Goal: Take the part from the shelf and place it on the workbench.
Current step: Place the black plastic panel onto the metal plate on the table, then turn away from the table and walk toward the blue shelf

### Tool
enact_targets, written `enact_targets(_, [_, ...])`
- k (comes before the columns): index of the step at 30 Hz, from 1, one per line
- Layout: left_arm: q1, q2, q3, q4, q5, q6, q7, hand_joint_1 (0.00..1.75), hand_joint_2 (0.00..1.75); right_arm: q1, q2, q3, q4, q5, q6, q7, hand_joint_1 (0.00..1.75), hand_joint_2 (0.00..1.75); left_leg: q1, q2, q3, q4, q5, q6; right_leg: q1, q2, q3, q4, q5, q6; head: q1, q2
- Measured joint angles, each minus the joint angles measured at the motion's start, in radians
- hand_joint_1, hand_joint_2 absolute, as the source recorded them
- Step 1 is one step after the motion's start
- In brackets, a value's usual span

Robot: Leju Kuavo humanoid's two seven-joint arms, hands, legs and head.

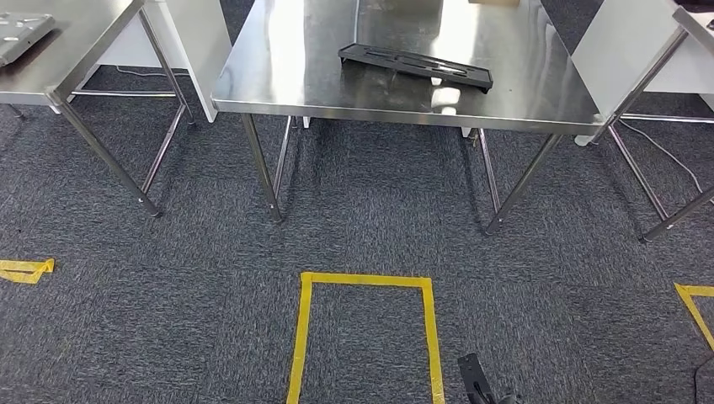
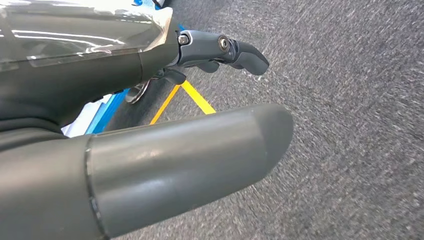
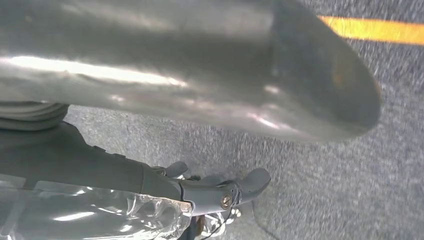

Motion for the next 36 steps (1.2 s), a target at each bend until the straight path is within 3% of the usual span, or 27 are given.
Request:
enact_targets(1, [0.0,0.0,-0.001,0.0,-0.001,-0.001,-0.002,0.0,0.0,-0.005,-0.001,-0.002,0.0,0.0,-0.01,-0.008,0.0,0.0,0.0,0.0,-0.013,0.002,0.012,-0.005,-0.002,0.0,0.06,-0.078,0.015,0.006,0.0,0.0])
enact_targets(3, [0.0,-0.001,-0.001,0.0,0.0,-0.005,-0.005,0.0,0.0,-0.016,-0.002,-0.008,0.0,-0.001,-0.022,-0.023,0.0,0.0,-0.003,0.0,-0.029,0.006,0.034,-0.016,0.002,0.003,0.165,-0.236,0.01,-0.003,0.0,0.0])
enact_targets(4, [0.0,0.0,-0.001,0.0,-0.002,-0.007,-0.006,0.0,0.0,-0.019,-0.003,-0.01,0.0,-0.002,-0.026,-0.029,0.0,0.0,-0.004,0.001,-0.032,0.006,0.045,-0.022,0.006,0.005,0.189,-0.278,0.001,-0.012,-0.001,0.0])
enact_targets(5, [0.001,0.001,-0.001,0.0,-0.005,-0.01,-0.007,0.0,0.0,-0.021,-0.003,-0.013,0.0,-0.002,-0.03,-0.034,0.0,0.0,-0.004,0.001,-0.034,0.004,0.057,-0.027,0.009,0.006,0.192,-0.294,-0.001,-0.021,-0.002,0.0])
enact_targets(6, [0.002,0.002,-0.001,0.0,-0.007,-0.014,-0.008,0.0,0.0,-0.02,-0.003,-0.017,0.001,-0.004,-0.035,-0.039,0.0,0.0,-0.003,0.001,-0.038,0.003,0.065,-0.032,0.005,0.005,0.18,-0.289,0.006,-0.032,-0.003,0.0])
enact_targets(7, [0.004,0.004,-0.002,0.0,-0.01,-0.017,-0.009,0.0,0.0,-0.019,-0.003,-0.021,0.001,-0.008,-0.038,-0.043,0.0,0.0,0.0,-0.001,-0.045,0.009,0.054,-0.037,0.002,0.003,0.17,-0.286,0.015,-0.043,-0.004,0.0])
enact_targets(8, [0.006,0.005,-0.002,0.0,-0.013,-0.021,-0.01,0.0,0.0,-0.017,-0.003,-0.027,0.001,-0.016,-0.035,-0.046,0.0,0.0,0.002,-0.003,-0.054,0.031,0.021,-0.042,-0.002,0.001,0.157,-0.285,0.027,-0.057,-0.005,0.0])
enact_targets(9, [0.007,0.006,-0.003,0.0,-0.016,-0.026,-0.011,0.0,0.0,-0.016,-0.004,-0.034,0.002,-0.025,-0.027,-0.048,0.0,0.0,0.005,-0.005,-0.067,0.074,-0.033,-0.047,-0.005,-0.001,0.142,-0.284,0.041,-0.069,-0.005,0.0])
enact_targets(11, [0.008,0.008,-0.004,0.0,-0.023,-0.031,-0.011,0.0,0.0,-0.012,-0.004,-0.049,0.002,-0.038,-0.009,-0.049,0.0,0.0,0.007,-0.006,-0.092,0.209,-0.147,-0.054,0.0,-0.005,0.114,-0.282,0.067,-0.08,-0.006,0.0])
enact_targets(12, [0.008,0.009,-0.005,0.0,-0.024,-0.032,-0.011,0.0,0.0,-0.01,-0.004,-0.054,0.002,-0.038,-0.005,-0.049,0.0,0.0,0.007,-0.006,-0.097,0.274,-0.174,-0.057,0.002,-0.006,0.099,-0.28,0.079,-0.08,-0.006,0.0])
enact_targets(13, [0.008,0.01,-0.005,0.0,-0.025,-0.032,-0.012,0.0,0.0,-0.009,-0.004,-0.057,0.002,-0.036,-0.005,-0.048,0.0,0.0,0.008,-0.006,-0.093,0.315,-0.173,-0.059,0.003,-0.007,0.082,-0.275,0.091,-0.078,-0.006,0.0])
enact_targets(14, [0.008,0.011,-0.005,0.0,-0.026,-0.033,-0.012,0.0,0.0,-0.009,-0.004,-0.06,0.002,-0.034,-0.005,-0.047,0.0,0.0,0.01,-0.006,-0.074,0.326,-0.152,-0.06,0.003,-0.008,0.065,-0.268,0.101,-0.075,-0.006,0.0])
enact_targets(15, [0.007,0.011,-0.005,0.0,-0.026,-0.033,-0.013,0.0,0.0,-0.009,-0.004,-0.062,0.002,-0.033,-0.005,-0.045,0.0,0.0,0.012,-0.006,-0.036,0.297,-0.124,-0.06,0.002,-0.008,0.046,-0.259,0.108,-0.07,-0.007,0.0])
enact_targets(17, [0.005,0.012,-0.006,0.0,-0.028,-0.037,-0.017,0.0,0.0,-0.009,-0.005,-0.065,0.002,-0.031,-0.005,-0.04,0.0,0.0,0.017,-0.009,0.078,0.158,-0.107,-0.06,0.003,-0.008,0.013,-0.236,0.12,-0.061,-0.007,0.0])
enact_targets(19, [0.001,0.012,-0.009,0.0,-0.03,-0.043,-0.023,0.0,0.0,-0.011,-0.005,-0.066,0.002,-0.025,-0.003,-0.039,0.0,0.0,0.014,-0.014,0.157,0.039,-0.136,-0.054,0.005,-0.009,-0.007,-0.219,0.132,-0.046,-0.005,0.0])
enact_targets(21, [-0.001,0.012,-0.013,0.0,-0.03,-0.045,-0.027,0.0,0.0,-0.011,-0.006,-0.066,0.002,-0.018,0.002,-0.039,0.0,0.0,0.006,-0.015,0.158,0.011,-0.142,-0.04,0.004,-0.01,-0.018,-0.219,0.149,-0.028,-0.004,0.0])
enact_targets(23, [-0.001,0.012,-0.014,0.0,-0.03,-0.045,-0.028,0.0,0.0,-0.007,-0.006,-0.066,0.002,-0.016,0.007,-0.039,0.0,0.0,0.003,-0.009,0.135,0.008,-0.119,-0.019,0.001,-0.007,-0.034,-0.2,0.131,-0.022,-0.003,0.0])
enact_targets(26, [-0.002,0.015,-0.014,0.0,-0.03,-0.045,-0.03,0.0,0.0,-0.004,-0.006,-0.066,0.002,-0.017,0.012,-0.041,0.0,0.0,0.002,-0.002,0.086,0.005,-0.077,0.001,0.0,-0.002,-0.083,-0.051,-0.002,-0.039,0.002,0.0])
enact_targets(27, [-0.001,0.015,-0.014,0.001,-0.03,-0.045,-0.03,0.0,0.0,-0.004,-0.007,-0.067,0.002,-0.022,0.014,-0.046,0.0,0.0,0.0,-0.001,0.07,0.006,-0.063,0.001,-0.001,-0.001,-0.093,0.012,-0.032,-0.037,0.003,0.0])
enact_targets(28, [-0.001,0.015,-0.014,0.001,-0.03,-0.045,-0.03,0.0,0.0,-0.004,-0.009,-0.069,0.002,-0.03,0.018,-0.053,0.0,0.0,-0.001,0.001,0.053,0.007,-0.048,0.001,-0.001,0.0,-0.092,0.057,-0.041,-0.03,0.003,0.0])
enact_targets(29, [-0.001,0.015,-0.014,0.001,-0.03,-0.046,-0.031,0.0,0.0,-0.005,-0.01,-0.073,0.002,-0.039,0.024,-0.06,0.0,0.0,-0.001,0.001,0.035,0.008,-0.034,-0.001,-0.001,0.0,-0.076,0.072,-0.028,-0.018,0.003,0.0])
enact_targets(30, [-0.001,0.014,-0.014,0.001,-0.03,-0.047,-0.031,0.0,0.0,-0.005,-0.012,-0.078,0.002,-0.047,0.03,-0.065,0.0,0.0,-0.001,0.002,0.018,0.009,-0.019,-0.003,-0.001,0.0,-0.043,0.053,-0.002,-0.005,0.003,0.0])
enact_targets(31, [-0.002,0.014,-0.014,0.001,-0.03,-0.047,-0.031,0.0,0.0,-0.006,-0.013,-0.082,0.002,-0.052,0.037,-0.066,0.0,0.0,-0.001,0.002,0.002,0.01,-0.005,-0.007,-0.001,0.001,0.008,-0.002,0.022,0.003,0.003,0.0])
enact_targets(32, [-0.002,0.013,-0.014,0.002,-0.031,-0.047,-0.031,0.0,0.0,-0.008,-0.015,-0.086,0.002,-0.055,0.043,-0.064,0.0,0.0,-0.003,0.002,-0.012,0.012,0.008,-0.011,0.0,0.001,0.073,-0.085,0.031,0.004,0.003,0.0])
enact_targets(34, [-0.002,0.011,-0.014,0.003,-0.035,-0.047,-0.031,0.0,0.0,-0.014,-0.02,-0.092,0.002,-0.059,0.048,-0.056,0.0,0.0,-0.006,0.003,-0.026,0.013,0.033,-0.021,0.007,0.002,0.174,-0.24,0.01,-0.013,0.002,0.0])
enact_targets(35, [-0.002,0.01,-0.014,0.003,-0.038,-0.047,-0.032,0.0,0.0,-0.015,-0.021,-0.095,0.002,-0.06,0.044,-0.055,0.0,0.0,-0.007,0.004,-0.028,0.011,0.045,-0.026,0.011,0.003,0.195,-0.279,-0.002,-0.023,0.001,0.0])
enact_targets(36, [-0.002,0.009,-0.014,0.004,-0.042,-0.048,-0.033,0.0,0.0,-0.014,-0.022,-0.099,0.002,-0.064,0.037,-0.058,0.0,0.0,-0.006,0.004,-0.03,0.007,0.058,-0.032,0.014,0.004,0.193,-0.291,-0.003,-0.033,0.0,0.0])
